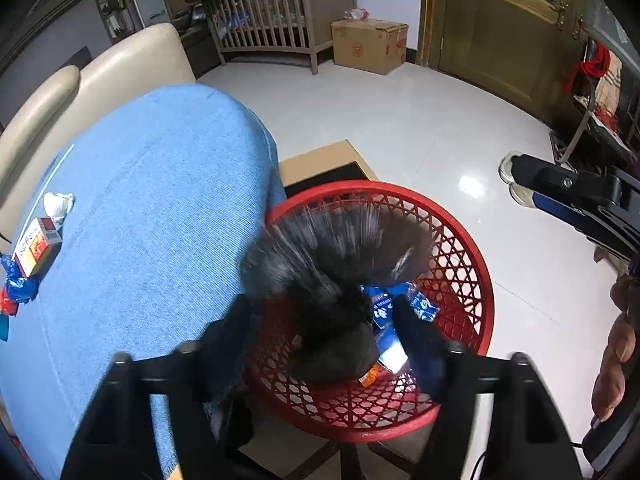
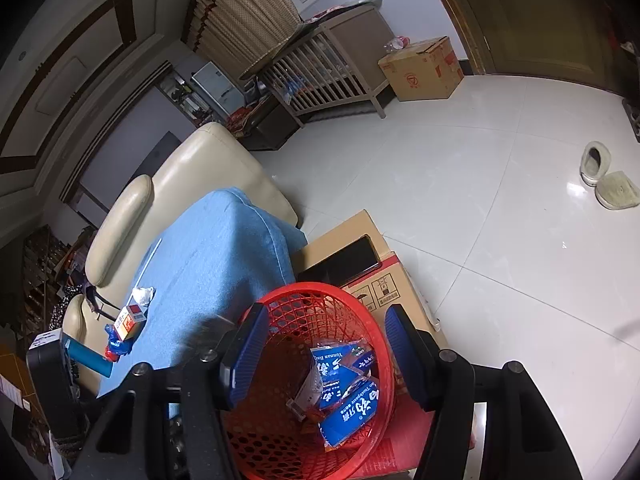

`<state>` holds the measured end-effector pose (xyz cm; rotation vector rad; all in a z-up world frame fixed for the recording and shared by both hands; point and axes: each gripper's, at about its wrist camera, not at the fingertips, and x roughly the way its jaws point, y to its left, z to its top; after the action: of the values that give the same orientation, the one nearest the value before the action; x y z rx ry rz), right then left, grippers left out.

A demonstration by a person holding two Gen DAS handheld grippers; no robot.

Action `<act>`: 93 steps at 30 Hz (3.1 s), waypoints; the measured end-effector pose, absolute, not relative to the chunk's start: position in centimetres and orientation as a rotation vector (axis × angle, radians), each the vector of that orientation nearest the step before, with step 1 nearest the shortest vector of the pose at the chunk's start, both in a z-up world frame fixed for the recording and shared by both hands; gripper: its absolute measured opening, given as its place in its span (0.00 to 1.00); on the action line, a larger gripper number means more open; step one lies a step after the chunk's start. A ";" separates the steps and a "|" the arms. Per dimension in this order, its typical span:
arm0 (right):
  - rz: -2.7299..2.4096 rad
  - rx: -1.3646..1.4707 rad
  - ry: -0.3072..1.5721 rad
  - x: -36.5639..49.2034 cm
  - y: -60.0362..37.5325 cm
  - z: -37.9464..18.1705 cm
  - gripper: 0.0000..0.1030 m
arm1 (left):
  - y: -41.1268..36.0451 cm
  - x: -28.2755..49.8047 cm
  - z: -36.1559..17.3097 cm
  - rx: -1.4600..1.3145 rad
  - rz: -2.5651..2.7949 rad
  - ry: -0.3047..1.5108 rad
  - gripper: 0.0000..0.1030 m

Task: Collect trash
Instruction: 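Open the right tool over the basket while the left tool drops the black bag, then move both tools back over the table toward the blue bags and box, then grasp the white-and-red medicine box with the right tool while the left tool grasps the blue bags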

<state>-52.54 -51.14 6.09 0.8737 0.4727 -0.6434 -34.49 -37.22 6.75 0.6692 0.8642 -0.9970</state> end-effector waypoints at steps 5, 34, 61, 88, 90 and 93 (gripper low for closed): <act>-0.634 0.865 0.474 -52.2 -50.9 6.4 0.63 | -37.0 -34.3 7.0 0.670 -0.988 0.850 0.73; -0.375 0.588 0.736 -36.0 -39.8 8.2 0.63 | -19.6 -19.4 7.0 0.259 -0.690 0.936 0.73; -0.155 0.440 0.880 -10.4 -29.8 10.1 0.64 | -4.0 -11.7 4.1 -0.010 -0.436 0.944 0.73; -0.113 0.203 1.019 -6.9 -25.8 5.7 0.54 | -2.7 -11.7 3.4 -0.027 -0.428 0.946 0.75; -0.113 0.274 0.988 -8.5 -27.1 6.2 0.71 | -2.9 -11.9 3.4 -0.026 -0.429 0.948 0.75; -0.123 0.392 0.935 -8.6 -29.0 7.6 0.72 | -3.5 -12.2 3.5 -0.004 -0.439 0.946 0.75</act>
<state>-8.64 -28.97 7.55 0.3921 0.9354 -0.1228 -12.22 -3.54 3.51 -0.0045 0.9460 -0.4394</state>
